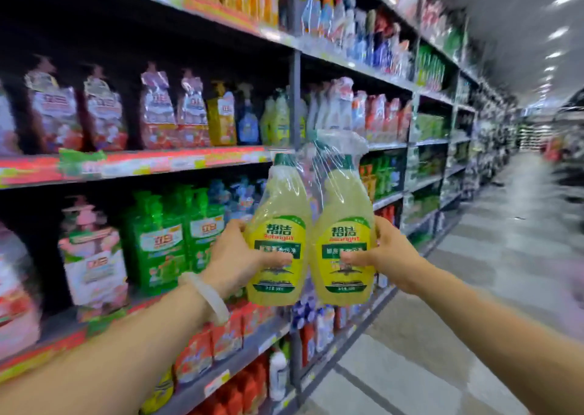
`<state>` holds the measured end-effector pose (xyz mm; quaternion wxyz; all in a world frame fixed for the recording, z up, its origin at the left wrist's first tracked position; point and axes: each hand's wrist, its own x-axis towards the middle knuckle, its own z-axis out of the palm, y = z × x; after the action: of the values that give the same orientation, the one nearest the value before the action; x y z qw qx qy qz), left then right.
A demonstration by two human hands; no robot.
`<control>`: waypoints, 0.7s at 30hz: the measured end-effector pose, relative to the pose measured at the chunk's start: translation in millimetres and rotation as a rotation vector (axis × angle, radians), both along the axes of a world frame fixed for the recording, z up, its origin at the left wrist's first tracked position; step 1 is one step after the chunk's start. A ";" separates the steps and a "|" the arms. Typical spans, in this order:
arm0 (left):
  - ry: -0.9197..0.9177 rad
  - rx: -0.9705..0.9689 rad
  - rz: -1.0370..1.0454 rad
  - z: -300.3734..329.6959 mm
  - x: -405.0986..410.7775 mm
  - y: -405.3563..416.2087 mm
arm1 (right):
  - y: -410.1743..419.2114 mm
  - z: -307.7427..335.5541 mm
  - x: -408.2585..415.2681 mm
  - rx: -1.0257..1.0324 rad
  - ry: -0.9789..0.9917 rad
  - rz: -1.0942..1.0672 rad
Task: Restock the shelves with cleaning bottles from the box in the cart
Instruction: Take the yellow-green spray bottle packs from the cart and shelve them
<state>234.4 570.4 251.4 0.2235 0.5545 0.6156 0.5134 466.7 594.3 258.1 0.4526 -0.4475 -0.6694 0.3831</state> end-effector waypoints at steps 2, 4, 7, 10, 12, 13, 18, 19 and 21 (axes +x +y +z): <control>-0.017 -0.005 -0.051 -2.7 28.6 43.2 | 35.1 -0.4 28.4 -0.012 0.003 -0.053; -0.050 -0.009 -0.109 -4.2 51.4 92.0 | 77.2 0.6 53.3 -0.021 0.010 -0.095; -0.119 -0.006 -0.145 2.1 79.1 169.2 | 145.9 8.8 81.1 -0.037 0.006 -0.164; -0.126 0.013 -0.172 19.7 101.4 239.3 | 212.0 26.3 101.4 -0.015 -0.001 -0.200; -0.135 0.042 -0.211 34.3 111.0 285.6 | 252.3 38.6 113.0 0.031 0.011 -0.223; -0.126 0.057 -0.236 41.1 115.0 306.1 | 271.4 43.5 117.4 0.057 0.013 -0.237; 0.020 0.093 -0.293 77.3 126.1 396.3 | 362.6 66.8 126.6 0.200 0.027 -0.246; 0.040 0.123 -0.293 85.3 127.8 413.4 | 382.7 72.0 125.7 0.231 0.042 -0.242; 0.070 0.183 -0.273 101.2 130.4 447.2 | 428.6 80.7 123.5 0.286 0.085 -0.213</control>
<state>364.8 1017.6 352.6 0.2182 0.6686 0.4928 0.5124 590.2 1022.8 338.8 0.5775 -0.4302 -0.6464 0.2524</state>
